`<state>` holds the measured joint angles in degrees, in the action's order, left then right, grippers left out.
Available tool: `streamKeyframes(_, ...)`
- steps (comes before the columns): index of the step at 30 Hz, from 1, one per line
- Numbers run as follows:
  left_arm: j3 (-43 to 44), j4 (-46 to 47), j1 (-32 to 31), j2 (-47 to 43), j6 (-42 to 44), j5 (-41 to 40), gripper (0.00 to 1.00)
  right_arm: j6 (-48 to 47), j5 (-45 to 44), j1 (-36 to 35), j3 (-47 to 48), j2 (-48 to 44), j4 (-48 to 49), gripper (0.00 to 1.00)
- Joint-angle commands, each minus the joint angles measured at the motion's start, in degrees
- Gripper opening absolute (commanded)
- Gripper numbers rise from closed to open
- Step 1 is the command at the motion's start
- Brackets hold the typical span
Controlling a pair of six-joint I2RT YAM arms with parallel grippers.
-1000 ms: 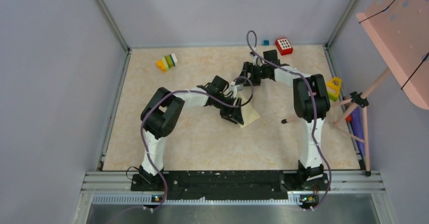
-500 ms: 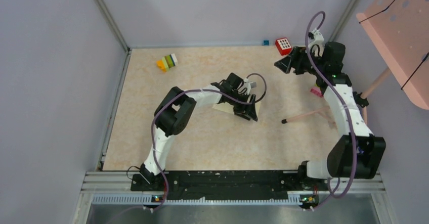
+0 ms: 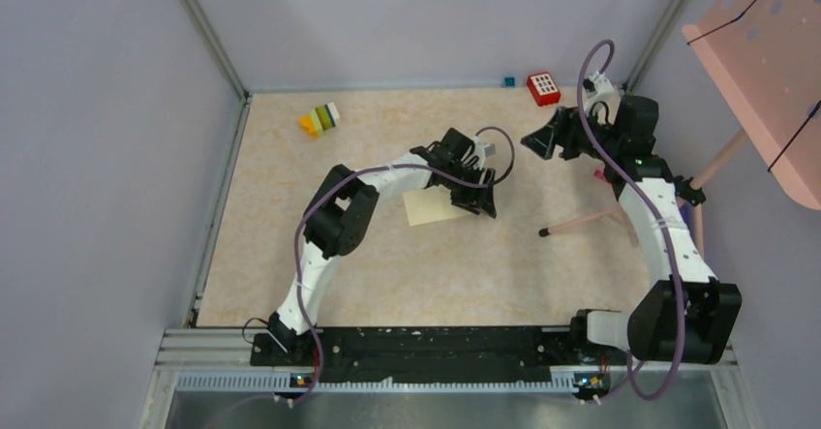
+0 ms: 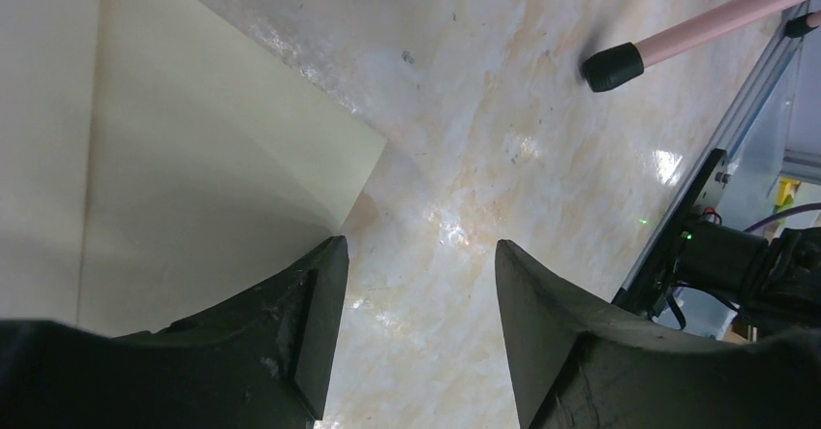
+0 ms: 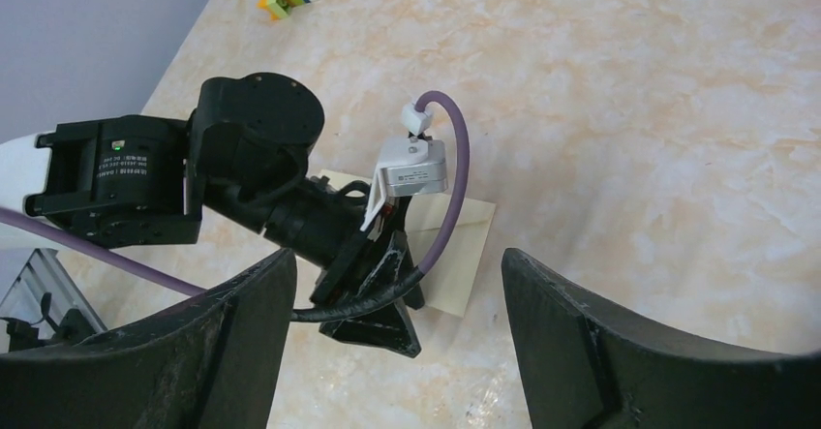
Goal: Place the letter into the envelope and seal it
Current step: Adjust the envelope at the center of the board, then pick up the solid glue from the center of the board.
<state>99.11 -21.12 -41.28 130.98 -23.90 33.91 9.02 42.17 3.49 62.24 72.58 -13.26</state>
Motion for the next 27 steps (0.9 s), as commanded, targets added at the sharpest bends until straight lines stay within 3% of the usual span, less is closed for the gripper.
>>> streamKeyframes(1,-1.48,-3.92,0.62,-4.61,5.3,-3.16,0.64,-1.1,1.2,-0.12,0.89,-2.18,1.45,0.77)
streamKeyframes(6,-8.06,-6.59,3.04,-16.92,14.62,4.64,0.64,0.12,3.44,-0.14,1.62,-1.47,2.09,0.77)
streamKeyframes(10,-15.09,-13.65,7.04,-26.07,22.43,-0.19,0.64,1.64,5.42,-0.15,1.75,-1.27,4.13,0.77)
streamKeyframes(13,-19.17,-16.87,13.64,-30.39,25.43,-6.7,0.67,3.4,7.13,-0.84,0.59,-1.3,7.71,0.77)
streamKeyframes(20,-20.51,-18.39,26.95,-31.67,28.49,-22.97,0.72,-4.51,1.97,-12.8,-0.82,-0.49,6.72,0.77)
streamKeyframes(27,-18.49,-15.03,28.97,-25.33,27.44,-31.17,0.73,-6.05,1.09,-14.99,-2.55,-0.03,7.19,0.77)
